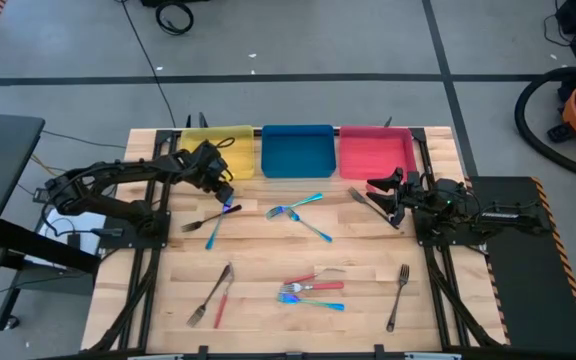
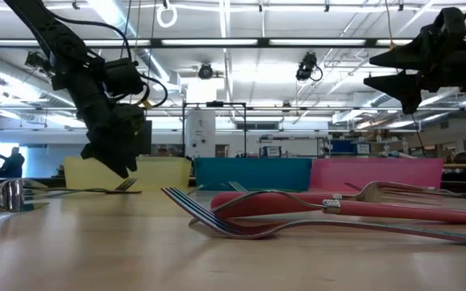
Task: Sort silverware by color (type)
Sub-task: Put the iridescent fork into the yellow bin
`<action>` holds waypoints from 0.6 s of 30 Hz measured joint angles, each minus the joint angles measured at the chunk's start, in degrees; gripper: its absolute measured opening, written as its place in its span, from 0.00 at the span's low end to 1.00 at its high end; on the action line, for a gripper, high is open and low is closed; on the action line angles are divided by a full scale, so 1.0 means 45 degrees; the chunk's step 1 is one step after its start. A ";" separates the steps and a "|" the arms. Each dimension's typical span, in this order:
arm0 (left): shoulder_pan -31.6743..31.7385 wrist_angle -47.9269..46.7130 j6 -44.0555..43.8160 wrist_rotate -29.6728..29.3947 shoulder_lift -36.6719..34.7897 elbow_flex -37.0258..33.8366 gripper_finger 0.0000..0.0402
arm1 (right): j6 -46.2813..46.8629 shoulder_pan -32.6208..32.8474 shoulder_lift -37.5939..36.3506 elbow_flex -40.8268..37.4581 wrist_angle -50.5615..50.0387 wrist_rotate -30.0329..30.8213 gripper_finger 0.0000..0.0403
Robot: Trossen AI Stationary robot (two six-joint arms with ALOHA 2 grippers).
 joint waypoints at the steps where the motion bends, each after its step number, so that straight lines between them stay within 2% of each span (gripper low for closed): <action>1: -0.0059 -0.0013 -0.0003 -0.0032 0.0001 0.0000 0.45 | 0.0000 0.0000 0.0000 -0.0001 0.0000 0.0000 0.60; 7: -0.0667 -0.0037 -0.0235 -0.0793 0.0037 -0.0023 0.45 | 0.0000 0.0000 0.0000 0.0003 -0.0004 -0.0005 0.60; 18: -0.0704 0.0037 -0.0675 -0.0909 0.0232 -0.0008 0.45 | 0.0003 0.0005 0.0000 0.0002 -0.0005 -0.0250 0.60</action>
